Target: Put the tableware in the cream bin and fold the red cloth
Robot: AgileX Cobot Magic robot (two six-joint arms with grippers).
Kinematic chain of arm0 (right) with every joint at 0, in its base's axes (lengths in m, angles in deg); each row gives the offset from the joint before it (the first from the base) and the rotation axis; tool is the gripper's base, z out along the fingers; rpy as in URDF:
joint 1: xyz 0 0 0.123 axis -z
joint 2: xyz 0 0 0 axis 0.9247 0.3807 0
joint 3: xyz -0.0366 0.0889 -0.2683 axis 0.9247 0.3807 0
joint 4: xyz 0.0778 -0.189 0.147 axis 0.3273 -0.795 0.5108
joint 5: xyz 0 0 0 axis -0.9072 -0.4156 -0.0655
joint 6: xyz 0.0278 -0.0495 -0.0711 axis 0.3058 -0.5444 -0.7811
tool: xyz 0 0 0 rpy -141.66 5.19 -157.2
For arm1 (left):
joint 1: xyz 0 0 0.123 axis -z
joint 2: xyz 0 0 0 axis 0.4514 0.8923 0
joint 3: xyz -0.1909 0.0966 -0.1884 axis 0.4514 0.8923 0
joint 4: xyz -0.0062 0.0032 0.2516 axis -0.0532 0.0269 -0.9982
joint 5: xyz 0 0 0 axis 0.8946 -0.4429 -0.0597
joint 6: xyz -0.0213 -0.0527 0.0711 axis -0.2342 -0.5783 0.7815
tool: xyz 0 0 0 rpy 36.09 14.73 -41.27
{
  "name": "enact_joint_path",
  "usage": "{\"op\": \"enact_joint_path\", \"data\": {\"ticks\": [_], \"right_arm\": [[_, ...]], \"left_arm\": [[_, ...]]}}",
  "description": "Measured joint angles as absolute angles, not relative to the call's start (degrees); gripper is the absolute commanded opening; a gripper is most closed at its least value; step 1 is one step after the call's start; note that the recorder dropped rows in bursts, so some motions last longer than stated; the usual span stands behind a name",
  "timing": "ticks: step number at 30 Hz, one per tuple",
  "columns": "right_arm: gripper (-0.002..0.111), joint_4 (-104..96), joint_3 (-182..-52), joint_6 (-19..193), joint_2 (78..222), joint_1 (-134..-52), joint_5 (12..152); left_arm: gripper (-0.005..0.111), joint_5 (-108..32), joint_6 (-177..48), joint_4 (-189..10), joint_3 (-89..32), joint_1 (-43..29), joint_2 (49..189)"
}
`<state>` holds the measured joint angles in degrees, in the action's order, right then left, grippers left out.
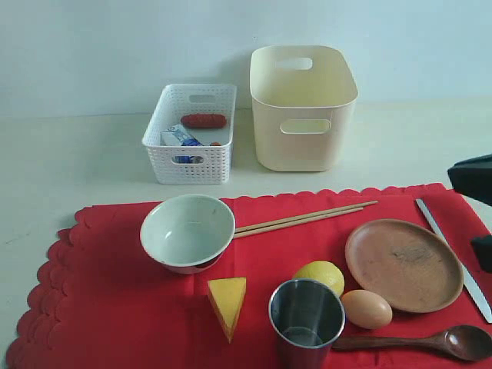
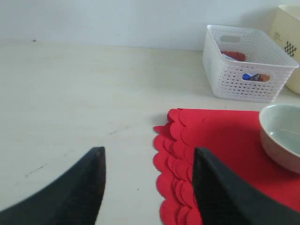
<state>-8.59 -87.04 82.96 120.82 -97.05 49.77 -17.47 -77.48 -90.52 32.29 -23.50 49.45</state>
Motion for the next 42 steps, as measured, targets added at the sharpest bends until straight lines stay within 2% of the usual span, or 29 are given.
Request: {"op": "enact_joint_path", "data": {"ticks": [7, 34, 42], "right_arm": [[0.0, -8.99, -86.8, 84.45, 117.07, -97.05, 50.73], [0.0, -8.99, -86.41, 85.93, 116.94, -97.05, 51.76], [0.001, -14.34, -85.62, 90.15, 126.8, -97.05, 48.16]], "left_arm": [[0.054, -17.47, -77.48, -90.52, 32.29, -23.5, 49.45], [0.054, -17.47, -77.48, -90.52, 32.29, -23.5, 49.45], [0.054, -17.47, -77.48, -90.52, 32.29, -23.5, 49.45]]}}
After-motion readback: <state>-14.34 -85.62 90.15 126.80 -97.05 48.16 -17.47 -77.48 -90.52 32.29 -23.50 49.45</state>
